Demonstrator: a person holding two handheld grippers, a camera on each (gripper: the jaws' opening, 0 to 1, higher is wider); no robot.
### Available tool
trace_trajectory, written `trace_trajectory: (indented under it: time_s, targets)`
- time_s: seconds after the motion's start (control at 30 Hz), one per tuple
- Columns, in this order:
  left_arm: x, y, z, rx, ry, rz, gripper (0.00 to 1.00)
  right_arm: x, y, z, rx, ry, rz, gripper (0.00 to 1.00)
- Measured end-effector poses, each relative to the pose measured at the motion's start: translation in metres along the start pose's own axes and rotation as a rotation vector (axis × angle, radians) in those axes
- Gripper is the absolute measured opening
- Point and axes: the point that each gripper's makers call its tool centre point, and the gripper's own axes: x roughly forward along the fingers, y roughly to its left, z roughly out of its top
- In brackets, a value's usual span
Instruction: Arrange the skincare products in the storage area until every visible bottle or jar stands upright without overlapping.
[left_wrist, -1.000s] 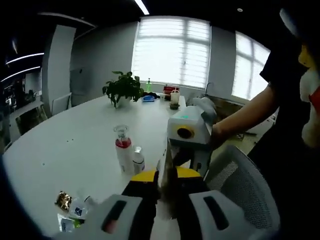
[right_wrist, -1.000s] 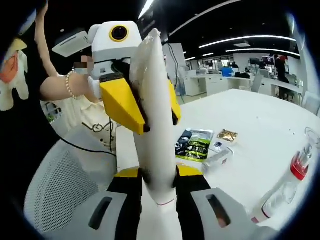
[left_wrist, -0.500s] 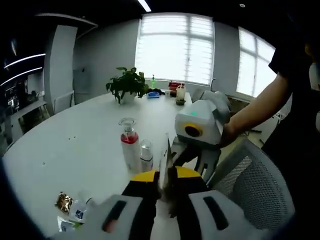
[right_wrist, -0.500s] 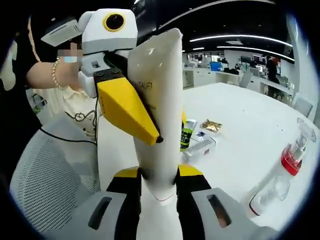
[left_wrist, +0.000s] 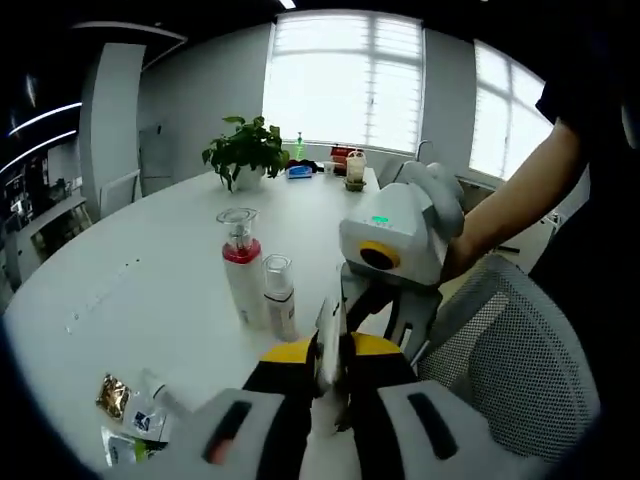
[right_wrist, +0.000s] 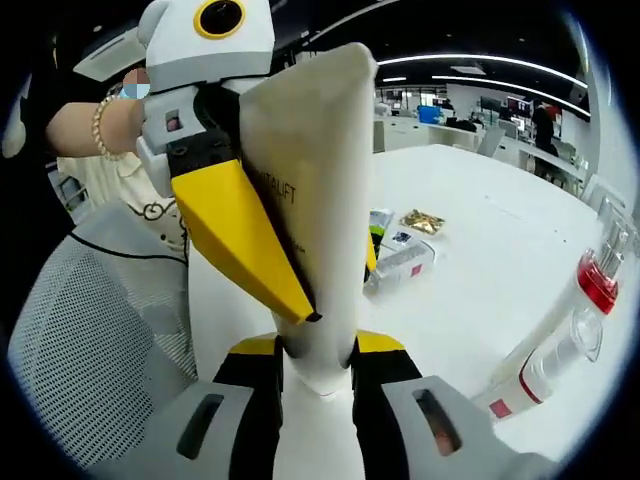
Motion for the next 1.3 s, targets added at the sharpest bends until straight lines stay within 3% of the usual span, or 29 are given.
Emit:
trace_trajectory:
  time_s: [0.3,1.03,1.3]
  targets:
    - [0.001,0.009,0.0,0.064,0.003,0.031,0.1,0.005,-0.009,0.002,-0.024,0.009,-0.032,0.25]
    - [0.008,0.024,0.006,0.086,-0.037,0.073,0.09,-0.001,-0.026,0.006,0.006,-0.037,-0.105,0.27]
    - [0.013,0.037,0.011,0.096,-0.05,0.104,0.09,-0.02,-0.031,-0.007,0.056,-0.037,-0.138,0.28]
